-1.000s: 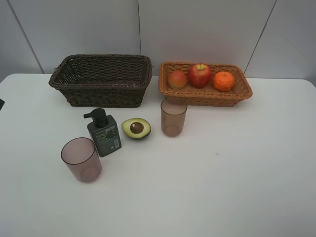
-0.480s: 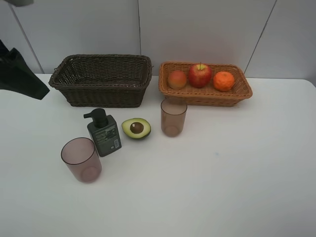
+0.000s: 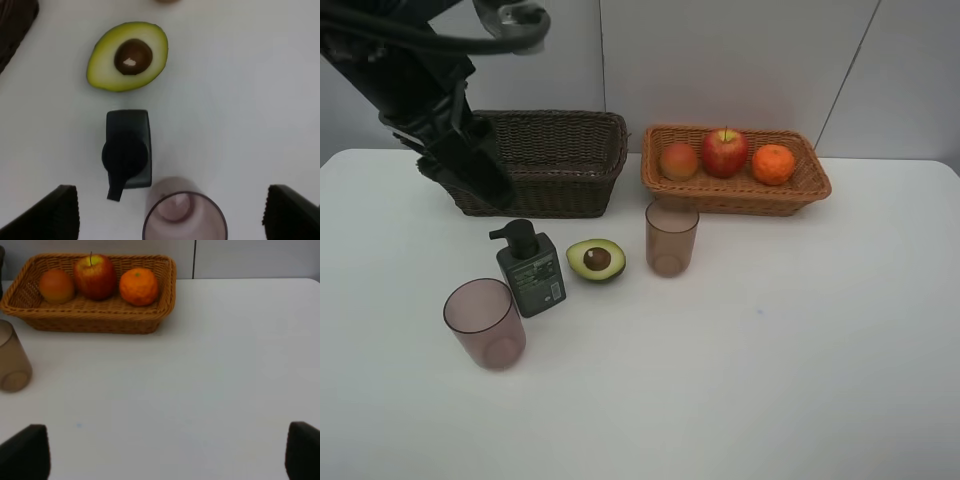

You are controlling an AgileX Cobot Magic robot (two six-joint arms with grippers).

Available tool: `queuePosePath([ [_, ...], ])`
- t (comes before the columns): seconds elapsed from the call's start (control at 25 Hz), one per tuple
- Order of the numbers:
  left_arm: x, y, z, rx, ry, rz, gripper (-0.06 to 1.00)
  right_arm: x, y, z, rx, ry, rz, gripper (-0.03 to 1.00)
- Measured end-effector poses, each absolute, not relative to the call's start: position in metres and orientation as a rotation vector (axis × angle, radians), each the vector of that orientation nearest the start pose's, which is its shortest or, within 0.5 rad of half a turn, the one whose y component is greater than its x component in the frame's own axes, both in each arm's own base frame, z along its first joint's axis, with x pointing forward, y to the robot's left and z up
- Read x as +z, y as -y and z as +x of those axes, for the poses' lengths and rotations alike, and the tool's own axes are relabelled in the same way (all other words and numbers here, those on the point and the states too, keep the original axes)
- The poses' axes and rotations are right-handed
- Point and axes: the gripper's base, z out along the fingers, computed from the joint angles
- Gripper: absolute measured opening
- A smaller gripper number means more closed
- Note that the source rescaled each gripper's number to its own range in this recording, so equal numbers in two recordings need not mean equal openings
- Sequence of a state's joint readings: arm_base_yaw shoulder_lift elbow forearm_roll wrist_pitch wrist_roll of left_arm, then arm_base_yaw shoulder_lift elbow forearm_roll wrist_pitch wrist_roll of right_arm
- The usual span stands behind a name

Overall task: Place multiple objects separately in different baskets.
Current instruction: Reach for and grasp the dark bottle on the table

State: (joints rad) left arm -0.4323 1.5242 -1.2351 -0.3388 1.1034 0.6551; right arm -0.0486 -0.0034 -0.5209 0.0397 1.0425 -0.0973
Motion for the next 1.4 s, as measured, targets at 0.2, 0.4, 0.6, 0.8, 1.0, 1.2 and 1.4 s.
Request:
queuePosePath([
  [0.2, 0.280, 0.161, 0.268, -0.354, -2.515, 1.406, 0.97, 0.285, -0.003, -0.007, -0.046, -2.001, -0.051, 1.00],
  [0.4, 0.271, 0.159, 0.273, -0.282, -2.555, 1.437, 0.97, 0.285, -0.003, -0.007, -0.046, -2.001, -0.051, 1.00],
  [0.6, 0.254, 0.161, 0.280, -0.275, -2.635, 1.422, 0.97, 0.285, -0.003, -0.007, -0.046, -2.001, -0.051, 1.00],
  [0.8, 0.232, 0.165, 0.288, -0.279, -2.720, 1.399, 0.97, 0.285, -0.003, -0.007, -0.046, -2.001, -0.051, 1.00],
  [1.0, 0.221, 0.167, 0.293, -0.278, -2.739, 1.392, 0.97, 0.285, -0.003, -0.007, -0.046, -2.001, -0.051, 1.00],
  [1.2, 0.209, 0.169, 0.296, -0.283, -2.772, 1.393, 0.97, 0.285, -0.003, -0.007, -0.046, -2.001, -0.051, 1.00],
  [1.4, 0.194, 0.172, 0.302, -0.281, -2.799, 1.354, 0.97, 0.285, -0.003, -0.007, -0.046, -2.001, -0.051, 1.00],
])
